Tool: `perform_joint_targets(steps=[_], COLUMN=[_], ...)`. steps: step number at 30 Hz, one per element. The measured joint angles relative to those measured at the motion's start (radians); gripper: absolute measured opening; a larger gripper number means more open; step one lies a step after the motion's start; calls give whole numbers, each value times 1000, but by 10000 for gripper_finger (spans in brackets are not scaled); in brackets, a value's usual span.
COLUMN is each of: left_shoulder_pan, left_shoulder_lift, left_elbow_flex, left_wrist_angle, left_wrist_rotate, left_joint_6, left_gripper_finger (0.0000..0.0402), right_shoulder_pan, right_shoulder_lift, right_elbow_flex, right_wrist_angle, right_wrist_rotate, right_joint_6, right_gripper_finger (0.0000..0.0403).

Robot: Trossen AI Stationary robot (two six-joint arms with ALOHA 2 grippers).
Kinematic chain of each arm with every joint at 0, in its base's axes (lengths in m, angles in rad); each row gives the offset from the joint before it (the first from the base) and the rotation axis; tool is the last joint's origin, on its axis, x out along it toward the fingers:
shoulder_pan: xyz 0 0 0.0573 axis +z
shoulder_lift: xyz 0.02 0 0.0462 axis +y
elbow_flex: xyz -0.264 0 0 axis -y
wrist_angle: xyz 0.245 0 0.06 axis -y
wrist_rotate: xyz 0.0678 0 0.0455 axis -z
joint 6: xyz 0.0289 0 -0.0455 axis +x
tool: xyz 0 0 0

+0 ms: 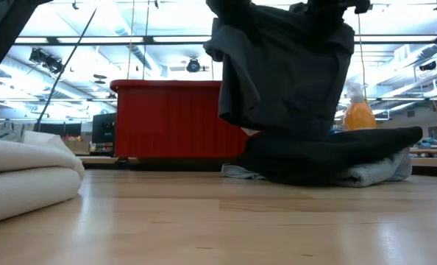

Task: Fold laundry
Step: Remove the gray pants from the red organizer bin

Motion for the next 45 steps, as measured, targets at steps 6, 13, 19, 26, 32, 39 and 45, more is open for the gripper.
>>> perform_joint_targets(steps=[6,13,19,26,32,39,45], left_shoulder_pan=[-2,2,-24,-60,-70,-72,-73], left_shoulder_lift=[15,36,101,148,152,179,205], left_elbow_flex=[-1,0,0,-1,-2,-1,-1], left_wrist_angle=[28,55,94,112,120,146,177], left_wrist_rotate=[-126,-196,-155,-199,-107,-44,26], left_joint_6=[144,153,68,69,-5,-150,-259], left_gripper_finger=[32,32,32,32,32,32,59], right_shoulder_pan=[-2,-13,-16,-13,10,25,16], right_shoulder_lift=[-1,-5,0,1,0,1,2], right_elbow_flex=[-20,-17,-43,-153,-203,-207,-207], right_wrist_angle=[78,68,-64,-38,-45,-49,-97], right_wrist_rotate=[128,132,10,-25,-106,-114,-117], right_joint_6=[-127,-98,1,94,125,144,229], right_gripper_finger=[85,85,85,85,85,106,173])
